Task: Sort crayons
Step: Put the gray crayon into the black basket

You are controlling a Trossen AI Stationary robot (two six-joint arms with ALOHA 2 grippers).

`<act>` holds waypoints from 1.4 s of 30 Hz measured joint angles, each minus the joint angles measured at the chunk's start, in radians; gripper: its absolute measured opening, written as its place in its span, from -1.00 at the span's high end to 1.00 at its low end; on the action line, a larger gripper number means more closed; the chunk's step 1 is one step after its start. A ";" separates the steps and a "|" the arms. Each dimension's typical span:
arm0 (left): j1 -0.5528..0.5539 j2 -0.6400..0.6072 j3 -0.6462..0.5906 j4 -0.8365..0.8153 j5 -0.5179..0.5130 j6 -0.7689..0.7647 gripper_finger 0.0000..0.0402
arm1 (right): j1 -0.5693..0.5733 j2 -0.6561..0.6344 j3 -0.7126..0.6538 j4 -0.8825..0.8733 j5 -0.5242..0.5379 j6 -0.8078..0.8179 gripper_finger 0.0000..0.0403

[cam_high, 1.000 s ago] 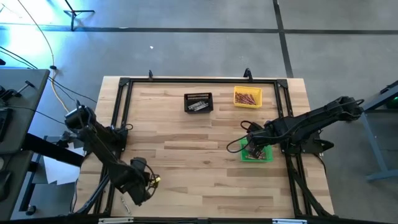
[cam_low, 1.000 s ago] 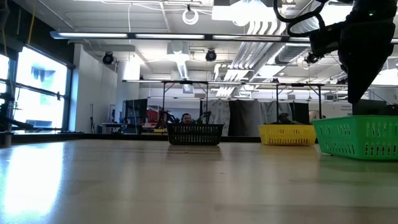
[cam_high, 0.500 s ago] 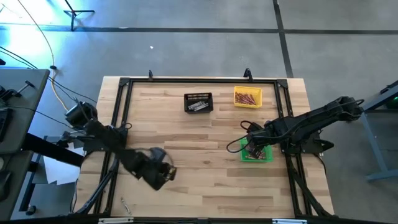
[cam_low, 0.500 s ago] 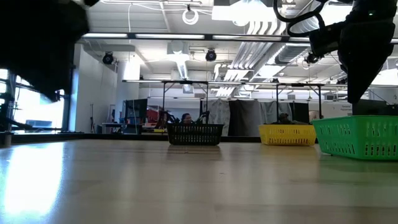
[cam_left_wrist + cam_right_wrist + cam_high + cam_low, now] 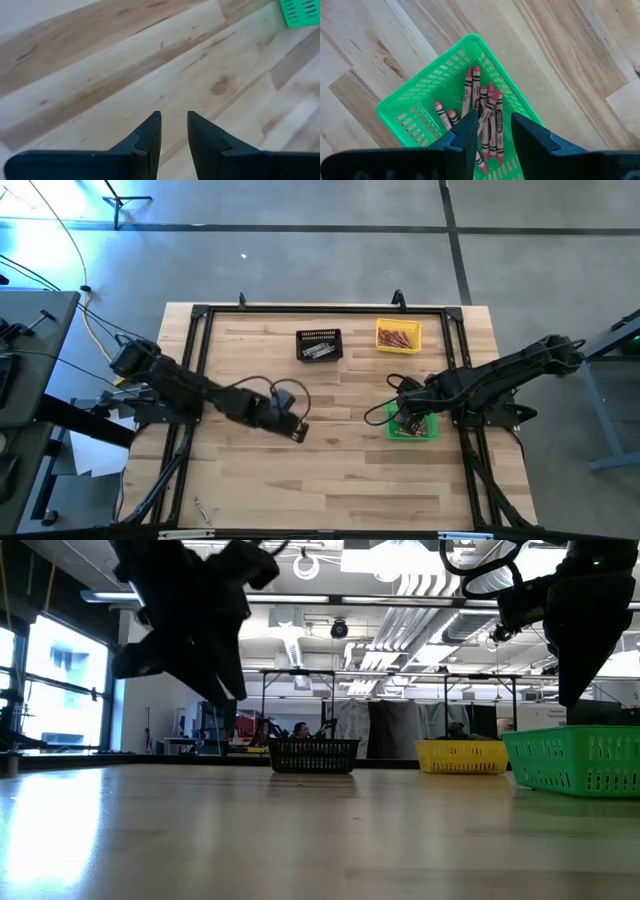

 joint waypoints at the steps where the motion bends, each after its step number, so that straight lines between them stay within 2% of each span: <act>1: 0.020 0.003 0.000 0.007 0.024 0.022 0.60 | 0.000 0.000 0.000 0.000 0.000 0.000 0.47; 6: 0.104 0.017 0.002 0.011 0.122 0.103 0.60 | 0.000 0.000 0.000 0.002 0.000 0.000 0.47; 19: 0.271 0.019 0.000 0.019 0.182 0.178 0.60 | 0.000 0.000 0.000 0.006 0.000 0.000 0.47; 27: 0.391 0.019 0.000 0.015 0.323 0.304 0.60 | 0.000 0.000 0.000 0.013 0.000 0.000 0.47; 35: 0.509 0.018 0.000 -0.143 0.320 0.417 0.60 | 0.000 0.000 0.000 0.016 0.000 0.000 0.47; 42: 0.487 0.014 0.000 -0.313 0.214 0.448 0.60 | 0.000 0.000 0.000 0.019 0.000 0.000 0.47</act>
